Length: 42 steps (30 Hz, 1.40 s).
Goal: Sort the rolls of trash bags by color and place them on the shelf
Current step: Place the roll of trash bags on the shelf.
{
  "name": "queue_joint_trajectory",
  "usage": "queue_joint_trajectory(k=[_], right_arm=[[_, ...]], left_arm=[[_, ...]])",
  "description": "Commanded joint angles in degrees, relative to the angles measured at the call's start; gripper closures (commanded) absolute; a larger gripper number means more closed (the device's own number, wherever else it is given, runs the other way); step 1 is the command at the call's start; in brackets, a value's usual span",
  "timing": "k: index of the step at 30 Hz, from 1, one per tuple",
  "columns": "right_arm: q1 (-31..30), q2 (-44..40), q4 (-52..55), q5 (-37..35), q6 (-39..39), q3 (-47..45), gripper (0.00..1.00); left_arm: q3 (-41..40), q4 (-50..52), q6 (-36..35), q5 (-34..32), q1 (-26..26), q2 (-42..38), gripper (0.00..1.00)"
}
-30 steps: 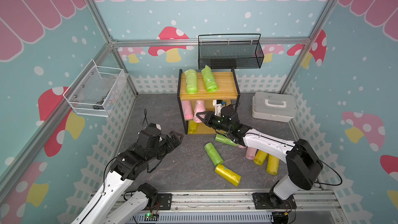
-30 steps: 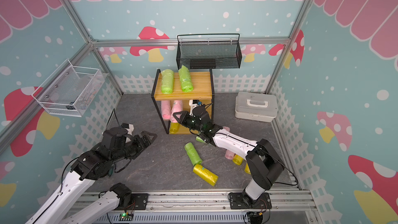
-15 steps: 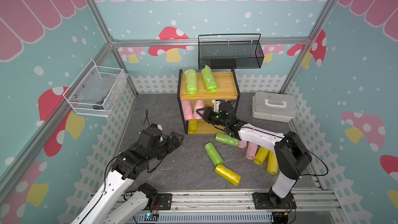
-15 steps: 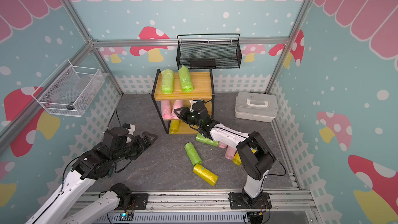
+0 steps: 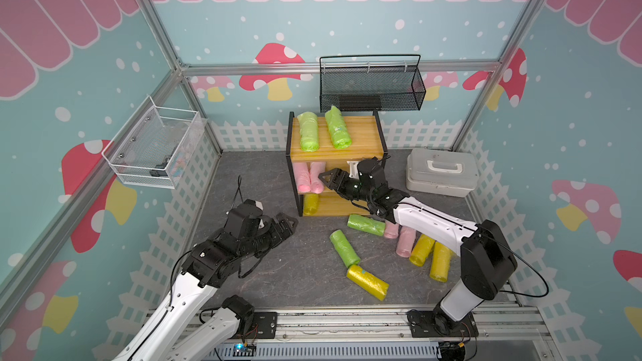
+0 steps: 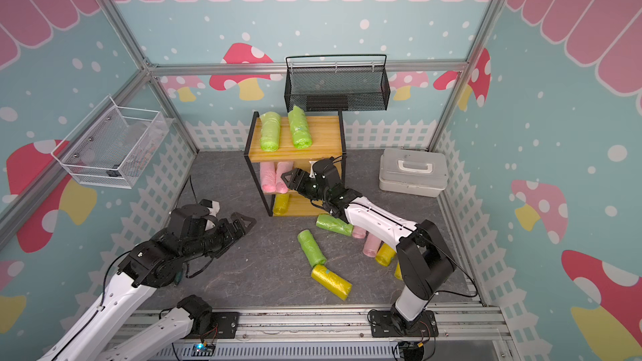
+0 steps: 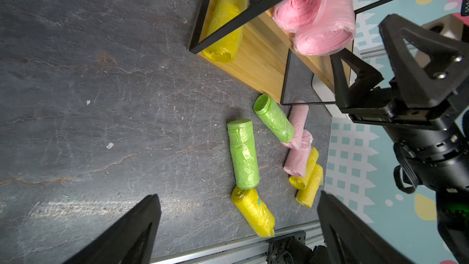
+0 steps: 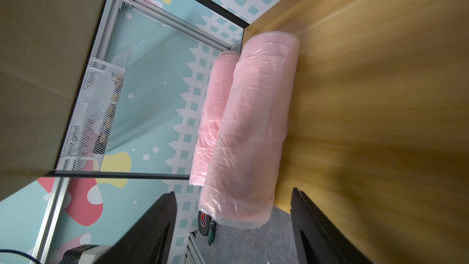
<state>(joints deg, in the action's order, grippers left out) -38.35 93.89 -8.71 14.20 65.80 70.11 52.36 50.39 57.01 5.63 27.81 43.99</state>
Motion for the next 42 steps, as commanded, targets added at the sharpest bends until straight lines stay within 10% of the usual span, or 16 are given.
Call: queue_joint_trajectory(k=[1,23,42], right_arm=[[0.08,-2.96,2.43,0.13,-2.58,-2.54,0.26],[-5.35,-21.59,30.97,-0.28,-23.14,-19.71,0.24],[-10.75,-3.21,40.44,-3.67,-29.15,-14.50,0.21]], left_arm=[[-1.01,0.50,-0.78,0.26,-0.33,-0.13,0.01],[-7.04,-3.85,2.78,0.48,0.50,1.24,0.01],[-11.65,-9.09,7.57,0.30,4.42,1.81,0.02]])
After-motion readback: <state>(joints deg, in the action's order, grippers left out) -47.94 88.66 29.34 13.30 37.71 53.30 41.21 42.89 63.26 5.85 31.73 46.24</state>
